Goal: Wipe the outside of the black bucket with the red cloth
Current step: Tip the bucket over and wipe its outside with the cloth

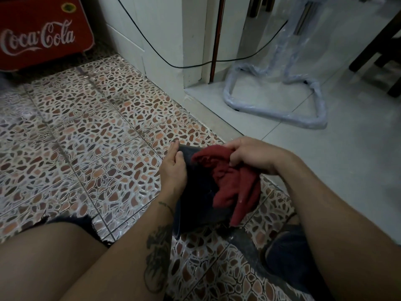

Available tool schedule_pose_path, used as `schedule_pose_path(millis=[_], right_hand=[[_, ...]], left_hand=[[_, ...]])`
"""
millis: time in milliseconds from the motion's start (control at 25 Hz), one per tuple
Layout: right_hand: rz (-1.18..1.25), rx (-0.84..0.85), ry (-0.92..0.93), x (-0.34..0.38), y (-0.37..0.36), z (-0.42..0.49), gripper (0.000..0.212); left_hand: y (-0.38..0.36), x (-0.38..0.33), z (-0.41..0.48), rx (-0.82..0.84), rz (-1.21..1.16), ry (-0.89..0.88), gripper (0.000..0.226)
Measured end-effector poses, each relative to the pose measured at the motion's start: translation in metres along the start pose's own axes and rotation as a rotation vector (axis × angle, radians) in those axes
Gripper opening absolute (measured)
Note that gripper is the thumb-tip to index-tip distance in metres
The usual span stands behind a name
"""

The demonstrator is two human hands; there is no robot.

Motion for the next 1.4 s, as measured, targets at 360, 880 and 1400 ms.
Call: schedule_pose_path(millis=[360,880,1400], right_hand=[[-0.579,-0.142,-0.073,-0.092,-0.025,0.037,0.062],[-0.765,-0.496,-0.096,-0.108,-0.050,-0.025,0.059],[-0.805,-0.404,0.247,-0.048,-0.091,0.016,0.059]], left_hand=[[-0.001,0.005,0.005,-0.017,-0.031,0.007,0.042],[-0.002,0.001,0.005,0.021,0.052,0.010,0.038],[0.005,0.009,0.016,-0.081,0.016,0.053,0.037]])
Point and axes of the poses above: each hand's wrist, its own z-axis towards the middle knuckle, its own y-axis out of the back of the hand, x = y × z, the point moved 9 cm from there along z, towards the middle knuckle, and after that the axes turned 15 degrees about y, right-handed, at the moved point
